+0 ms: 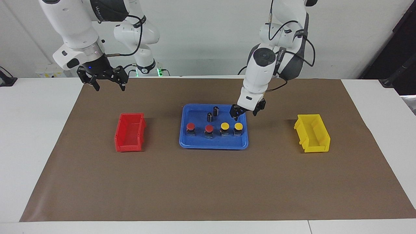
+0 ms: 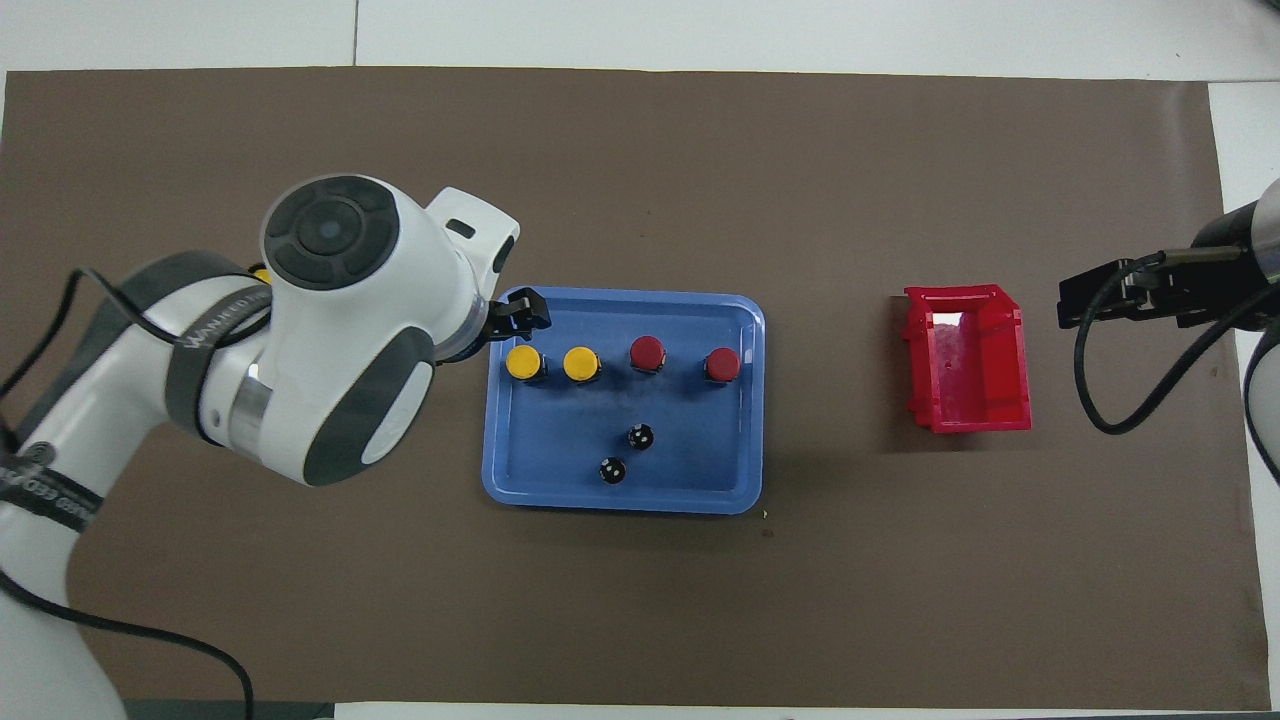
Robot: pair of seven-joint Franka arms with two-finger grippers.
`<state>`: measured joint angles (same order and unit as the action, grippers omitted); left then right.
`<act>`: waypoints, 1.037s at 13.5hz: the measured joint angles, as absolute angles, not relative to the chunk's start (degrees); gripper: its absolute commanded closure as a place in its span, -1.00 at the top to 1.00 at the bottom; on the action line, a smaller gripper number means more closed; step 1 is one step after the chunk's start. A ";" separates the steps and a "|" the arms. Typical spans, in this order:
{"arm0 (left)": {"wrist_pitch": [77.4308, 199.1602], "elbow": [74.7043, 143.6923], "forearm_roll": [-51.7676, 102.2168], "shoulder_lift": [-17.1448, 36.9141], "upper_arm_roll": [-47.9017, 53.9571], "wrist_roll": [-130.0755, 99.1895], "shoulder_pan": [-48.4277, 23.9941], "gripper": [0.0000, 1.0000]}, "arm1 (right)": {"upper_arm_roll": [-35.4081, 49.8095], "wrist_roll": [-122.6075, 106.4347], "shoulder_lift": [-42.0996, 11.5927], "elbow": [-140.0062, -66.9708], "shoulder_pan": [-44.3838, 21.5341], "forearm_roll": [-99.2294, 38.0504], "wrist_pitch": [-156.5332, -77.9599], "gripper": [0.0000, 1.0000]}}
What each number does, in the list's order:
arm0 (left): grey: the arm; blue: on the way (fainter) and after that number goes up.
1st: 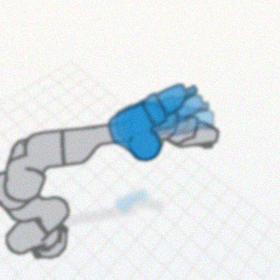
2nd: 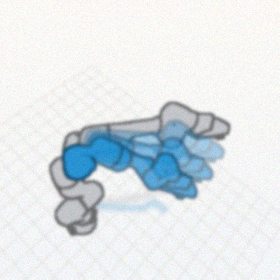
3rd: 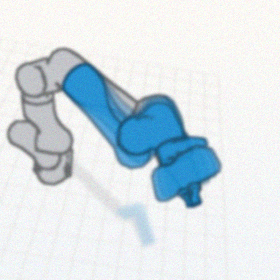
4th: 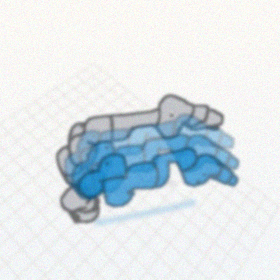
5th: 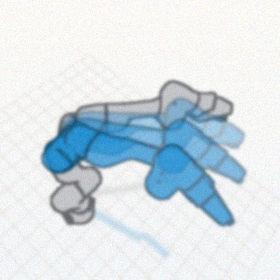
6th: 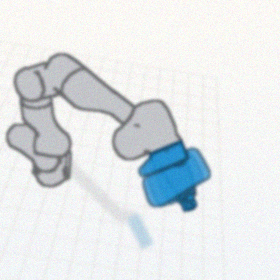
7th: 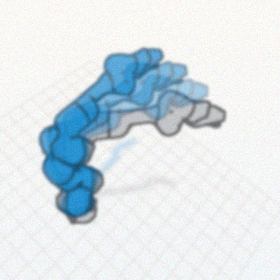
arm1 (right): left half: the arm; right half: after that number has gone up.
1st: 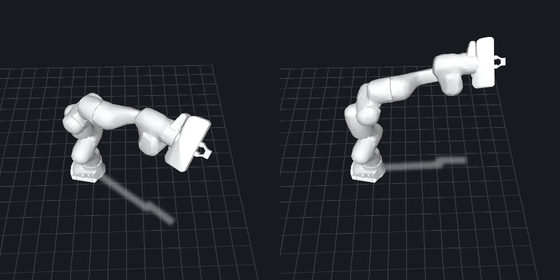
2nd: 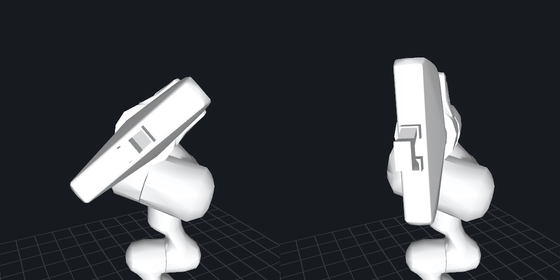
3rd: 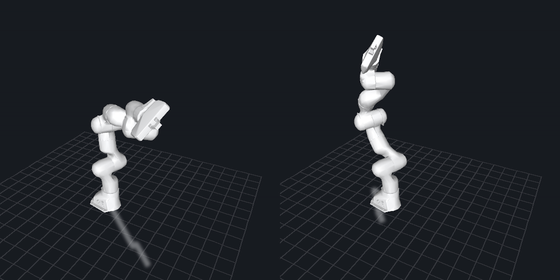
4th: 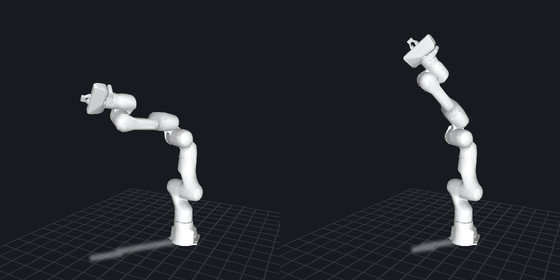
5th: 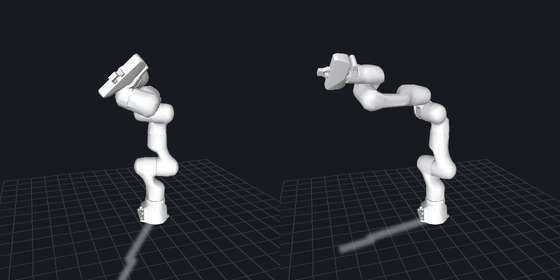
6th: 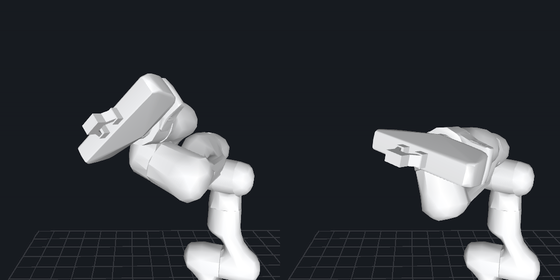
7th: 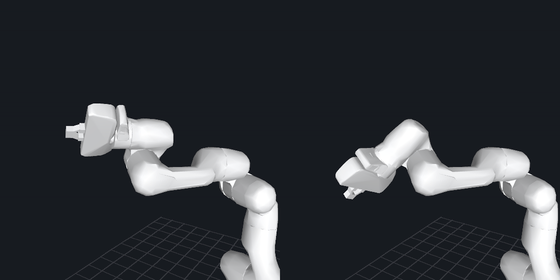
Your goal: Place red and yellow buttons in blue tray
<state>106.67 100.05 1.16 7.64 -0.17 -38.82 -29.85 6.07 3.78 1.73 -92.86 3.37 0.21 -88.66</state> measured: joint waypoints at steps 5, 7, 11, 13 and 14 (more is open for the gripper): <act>95.44 96.60 1.10 2.12 -1.23 -13.95 -14.94 1.00 | 6.06 3.78 1.77 -92.83 3.37 0.21 -88.66 1.00; 93.56 96.60 1.10 0.21 -1.36 -4.20 -10.00 1.00 | 6.05 3.78 1.77 -92.83 3.38 0.21 -88.66 1.00; 92.12 96.58 1.10 -3.28 -1.38 2.95 -5.72 1.00 | 5.91 3.78 1.77 -92.83 3.41 0.21 -88.66 1.00; 91.18 96.58 1.10 -4.36 -1.36 3.24 -5.49 1.00 | 5.80 3.78 1.77 -92.83 3.42 0.21 -88.66 1.00; 90.77 96.58 1.10 -4.58 -1.33 3.34 -5.49 1.00 | 5.78 3.78 1.77 -92.83 3.41 0.21 -88.66 1.00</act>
